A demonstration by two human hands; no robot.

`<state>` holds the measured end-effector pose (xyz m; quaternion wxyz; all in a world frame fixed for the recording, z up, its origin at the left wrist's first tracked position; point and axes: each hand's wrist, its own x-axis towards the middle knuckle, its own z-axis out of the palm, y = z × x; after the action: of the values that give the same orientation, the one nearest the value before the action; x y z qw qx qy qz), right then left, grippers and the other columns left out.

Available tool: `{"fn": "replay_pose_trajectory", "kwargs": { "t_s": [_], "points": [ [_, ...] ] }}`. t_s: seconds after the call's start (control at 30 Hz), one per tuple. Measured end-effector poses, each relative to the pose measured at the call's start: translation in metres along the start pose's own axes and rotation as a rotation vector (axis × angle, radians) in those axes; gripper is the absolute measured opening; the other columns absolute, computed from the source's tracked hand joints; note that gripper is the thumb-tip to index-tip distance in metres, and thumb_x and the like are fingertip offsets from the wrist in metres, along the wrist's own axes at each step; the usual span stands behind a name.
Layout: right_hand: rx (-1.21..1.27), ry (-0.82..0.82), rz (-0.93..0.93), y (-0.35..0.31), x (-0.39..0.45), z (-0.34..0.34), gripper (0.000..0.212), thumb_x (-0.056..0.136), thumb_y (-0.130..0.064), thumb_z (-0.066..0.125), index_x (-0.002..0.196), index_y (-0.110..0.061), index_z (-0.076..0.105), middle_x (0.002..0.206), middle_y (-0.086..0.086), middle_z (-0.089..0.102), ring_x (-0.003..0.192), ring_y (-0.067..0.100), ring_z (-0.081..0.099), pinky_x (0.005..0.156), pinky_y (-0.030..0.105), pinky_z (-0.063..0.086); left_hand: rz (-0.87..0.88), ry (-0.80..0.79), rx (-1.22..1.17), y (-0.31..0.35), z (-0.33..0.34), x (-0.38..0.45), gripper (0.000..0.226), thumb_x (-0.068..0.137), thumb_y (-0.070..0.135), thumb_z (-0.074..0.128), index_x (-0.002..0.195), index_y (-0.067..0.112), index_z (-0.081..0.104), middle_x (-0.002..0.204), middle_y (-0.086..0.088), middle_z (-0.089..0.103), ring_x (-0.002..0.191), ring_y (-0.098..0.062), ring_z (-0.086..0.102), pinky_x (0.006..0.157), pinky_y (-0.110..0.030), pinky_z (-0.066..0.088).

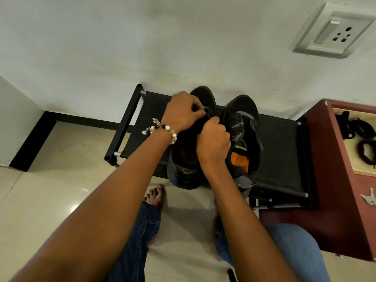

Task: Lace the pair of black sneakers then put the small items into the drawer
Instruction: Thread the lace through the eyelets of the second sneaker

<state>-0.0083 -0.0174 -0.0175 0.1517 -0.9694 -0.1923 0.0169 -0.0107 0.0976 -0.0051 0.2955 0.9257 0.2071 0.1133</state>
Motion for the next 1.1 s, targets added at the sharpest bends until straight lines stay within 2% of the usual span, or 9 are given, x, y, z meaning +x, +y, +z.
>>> {"fn": "replay_pose_trajectory", "kwargs": {
  "t_s": [0.1,0.17,0.3,0.43,0.53,0.67,0.9,1.0,1.1],
  "points": [
    [0.016,0.004,-0.007,0.001,0.0,0.0,0.023,0.103,-0.012,0.037,0.119,0.0,0.049,0.109,0.02,0.065,0.097,0.038,0.066,0.07,0.039,0.051,-0.1,0.143,0.156,-0.004,0.003,0.002,0.019,0.089,0.026,0.059,0.094,0.018,0.075,0.09,0.0,0.065,0.086,-0.019,0.061,0.071,-0.032,0.047],
    [0.047,-0.006,-0.01,0.002,0.0,-0.001,0.023,0.102,-0.012,0.041,0.119,0.001,0.049,0.108,0.021,0.064,0.097,0.039,0.065,0.07,0.04,0.051,-0.285,0.191,0.253,-0.013,-0.004,0.001,0.023,0.089,0.028,0.054,0.097,0.019,0.074,0.103,-0.005,0.067,0.103,-0.03,0.059,0.09,-0.044,0.044],
    [0.119,-0.05,-0.066,0.002,0.008,-0.007,0.028,0.099,-0.019,0.051,0.117,0.002,0.053,0.11,0.021,0.062,0.101,0.038,0.061,0.076,0.041,0.052,-0.35,0.01,0.336,-0.018,-0.029,-0.009,0.023,0.089,0.035,0.061,0.103,0.023,0.074,0.126,-0.008,0.057,0.127,-0.036,0.044,0.111,-0.055,0.019],
    [0.231,-0.029,-0.204,0.001,0.03,-0.019,0.041,0.095,-0.014,0.051,0.136,-0.005,0.05,0.127,0.02,0.055,0.118,0.039,0.051,0.095,0.052,0.047,-0.266,-0.374,-0.052,0.001,-0.059,-0.025,0.025,0.091,0.033,0.062,0.108,0.016,0.072,0.101,-0.004,0.07,0.093,-0.019,0.066,0.08,-0.032,0.053],
    [0.215,-0.055,-0.283,0.002,0.046,-0.02,0.046,0.09,-0.004,0.046,0.135,-0.008,0.055,0.129,0.02,0.054,0.118,0.038,0.05,0.094,0.044,0.048,-0.273,-0.572,0.059,0.011,-0.049,-0.035,0.034,0.083,0.043,0.07,0.101,0.015,0.062,0.092,-0.002,0.064,0.082,-0.017,0.062,0.066,-0.03,0.053],
    [0.06,-0.132,-0.306,0.001,0.052,-0.008,0.034,0.091,-0.006,0.05,0.122,-0.005,0.065,0.129,0.018,0.048,0.112,0.037,0.05,0.087,0.039,0.048,-0.325,-0.355,0.151,0.005,-0.008,-0.046,0.041,0.087,0.038,0.063,0.113,0.007,0.055,0.114,-0.017,0.055,0.093,-0.036,0.06,0.082,-0.043,0.054],
    [0.097,-0.048,-0.225,-0.001,0.056,0.0,0.017,0.091,-0.013,0.06,0.105,-0.011,0.068,0.114,0.013,0.057,0.1,0.03,0.058,0.074,0.033,0.046,-0.344,-0.131,0.15,-0.002,0.005,-0.051,0.03,0.09,0.022,0.053,0.113,0.003,0.051,0.118,-0.019,0.049,0.098,-0.045,0.057,0.072,-0.039,0.045],
    [0.303,-0.034,-0.121,0.002,0.057,0.0,0.011,0.091,-0.022,0.065,0.098,-0.013,0.067,0.104,0.006,0.063,0.093,0.022,0.059,0.073,0.03,0.041,-0.346,-0.087,0.164,-0.002,0.008,-0.053,0.029,0.09,0.022,0.05,0.113,0.005,0.053,0.116,-0.018,0.051,0.096,-0.046,0.058,0.069,-0.038,0.044],
    [0.748,-0.046,0.204,0.005,0.056,-0.005,0.009,0.094,-0.022,0.059,0.09,-0.014,0.06,0.092,0.002,0.063,0.082,0.014,0.057,0.076,0.034,0.046,-0.359,-0.055,0.178,-0.002,0.009,-0.053,0.027,0.09,0.022,0.049,0.111,0.006,0.054,0.116,-0.017,0.051,0.096,-0.045,0.058,0.068,-0.037,0.041]
  ]
}}
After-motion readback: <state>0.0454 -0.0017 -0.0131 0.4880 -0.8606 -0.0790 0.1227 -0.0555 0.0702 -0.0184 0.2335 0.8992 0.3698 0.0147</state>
